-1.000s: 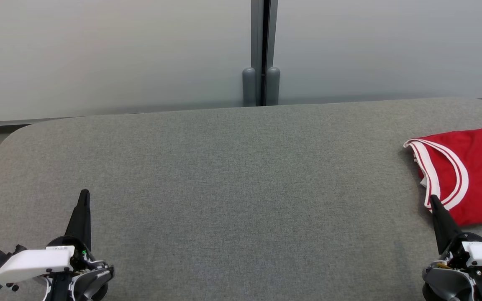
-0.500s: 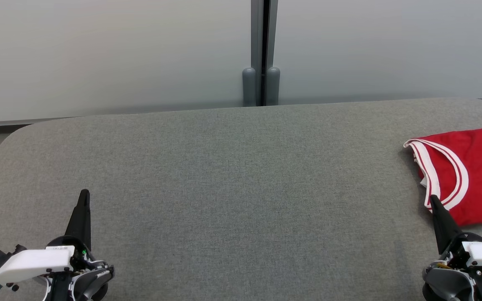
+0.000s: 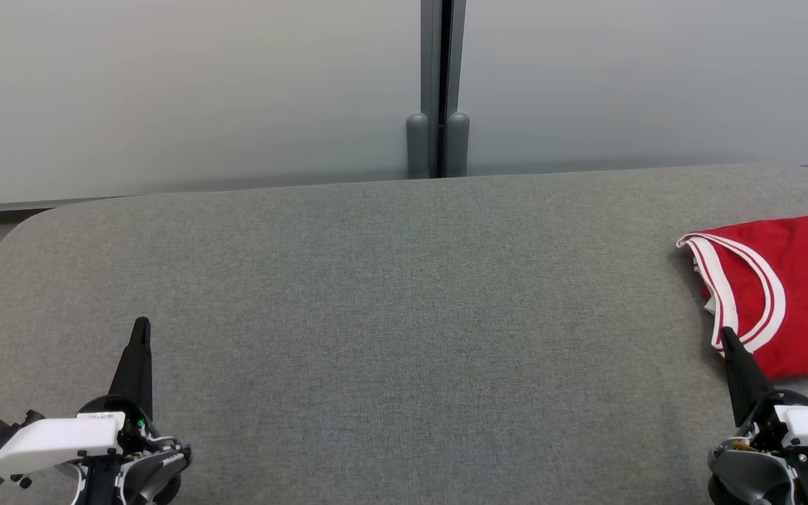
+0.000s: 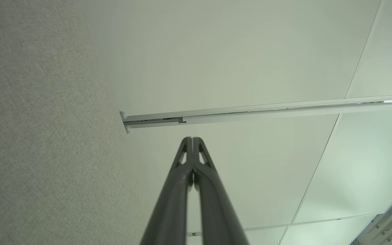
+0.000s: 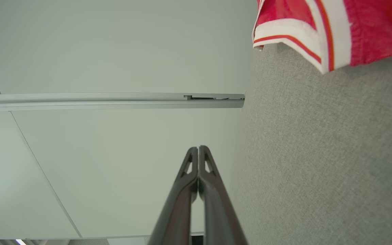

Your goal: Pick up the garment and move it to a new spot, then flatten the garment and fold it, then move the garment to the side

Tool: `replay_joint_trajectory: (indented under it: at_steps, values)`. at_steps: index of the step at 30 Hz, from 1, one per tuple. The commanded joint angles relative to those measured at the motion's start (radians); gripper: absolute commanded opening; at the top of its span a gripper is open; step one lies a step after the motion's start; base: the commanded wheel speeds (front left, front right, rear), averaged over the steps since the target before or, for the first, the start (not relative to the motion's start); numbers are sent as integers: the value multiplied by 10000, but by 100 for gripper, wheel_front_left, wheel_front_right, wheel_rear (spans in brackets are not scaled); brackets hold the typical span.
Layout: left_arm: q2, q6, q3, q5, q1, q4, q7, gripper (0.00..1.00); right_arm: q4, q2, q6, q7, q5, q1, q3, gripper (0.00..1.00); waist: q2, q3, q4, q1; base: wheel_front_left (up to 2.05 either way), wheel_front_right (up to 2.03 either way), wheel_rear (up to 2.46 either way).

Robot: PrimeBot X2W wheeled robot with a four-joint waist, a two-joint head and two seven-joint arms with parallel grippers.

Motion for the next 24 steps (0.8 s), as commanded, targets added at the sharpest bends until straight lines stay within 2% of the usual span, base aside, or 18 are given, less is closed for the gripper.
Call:
replay_joint_trajectory:
  at_steps: [1,24]
  values:
    - [52,-69,39,-13,-110,9,34,0,-23,-26,4,26,-14,-84,-26,0,-1,0,0,0,0,0,0]
    - [52,-62,38,-13,-109,8,33,0,-22,-22,4,32,-23,-85,-33,0,-1,0,0,0,0,0,0]
